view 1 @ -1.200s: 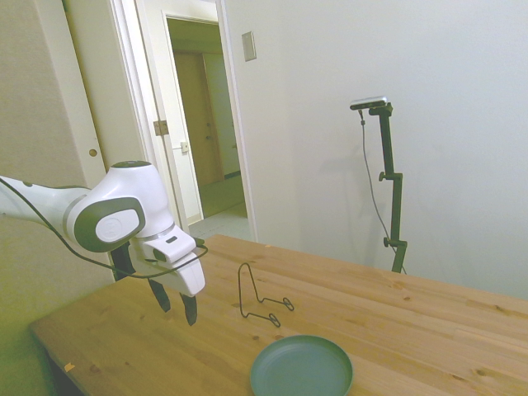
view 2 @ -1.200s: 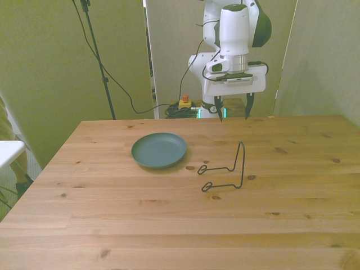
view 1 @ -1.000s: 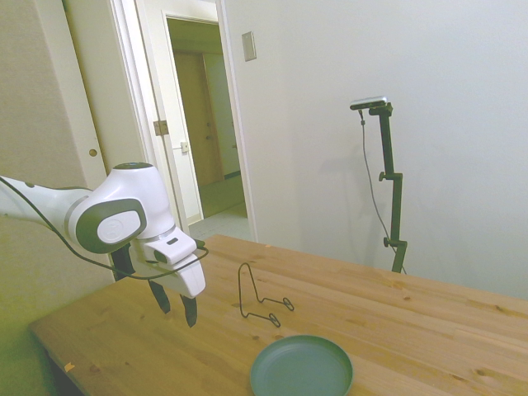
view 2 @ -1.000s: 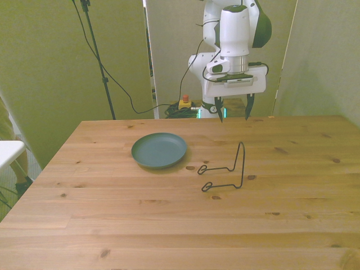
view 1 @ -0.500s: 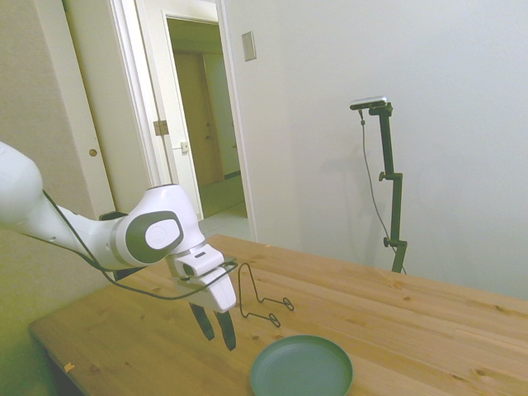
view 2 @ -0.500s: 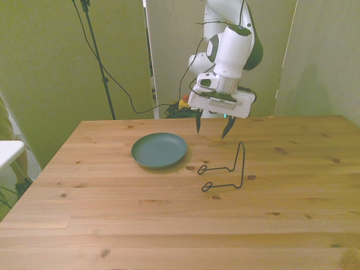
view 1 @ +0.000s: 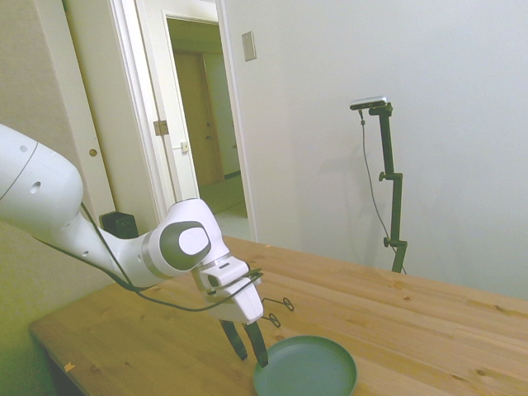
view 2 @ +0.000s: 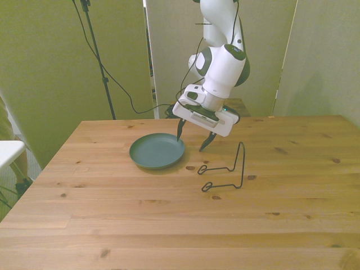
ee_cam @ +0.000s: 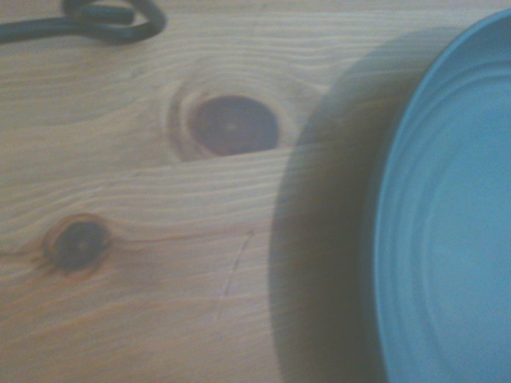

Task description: Load the plate

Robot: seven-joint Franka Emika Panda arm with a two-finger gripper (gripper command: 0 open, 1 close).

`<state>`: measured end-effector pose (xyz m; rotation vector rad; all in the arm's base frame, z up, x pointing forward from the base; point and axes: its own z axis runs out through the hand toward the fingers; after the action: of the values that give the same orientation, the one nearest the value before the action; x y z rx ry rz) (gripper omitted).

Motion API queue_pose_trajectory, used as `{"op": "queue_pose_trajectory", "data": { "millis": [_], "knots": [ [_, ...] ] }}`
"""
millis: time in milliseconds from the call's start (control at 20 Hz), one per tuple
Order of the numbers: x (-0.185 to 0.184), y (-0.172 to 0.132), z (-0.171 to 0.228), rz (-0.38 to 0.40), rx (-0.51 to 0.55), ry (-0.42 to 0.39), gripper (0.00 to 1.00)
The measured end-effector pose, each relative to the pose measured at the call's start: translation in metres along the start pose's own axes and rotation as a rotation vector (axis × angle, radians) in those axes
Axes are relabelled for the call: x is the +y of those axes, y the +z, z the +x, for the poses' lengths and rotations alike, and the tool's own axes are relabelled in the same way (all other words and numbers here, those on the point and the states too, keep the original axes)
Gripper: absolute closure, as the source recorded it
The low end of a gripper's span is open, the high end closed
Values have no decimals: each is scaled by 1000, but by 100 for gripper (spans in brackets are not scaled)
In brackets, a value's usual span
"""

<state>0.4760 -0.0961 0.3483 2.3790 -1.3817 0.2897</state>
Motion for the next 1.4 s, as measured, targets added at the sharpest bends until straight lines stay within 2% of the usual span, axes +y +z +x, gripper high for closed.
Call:
{"op": "queue_pose_trajectory", "data": {
  "millis": [50, 100, 550, 1400],
  "knots": [
    [0, 1, 3, -2, 5, 4, 0],
    [0, 2, 5, -5, 10, 6, 100],
    [-2, 7, 15, 32, 28, 0, 100],
    [-7, 16, 11, 54, 23, -33, 100]
  ]
}}
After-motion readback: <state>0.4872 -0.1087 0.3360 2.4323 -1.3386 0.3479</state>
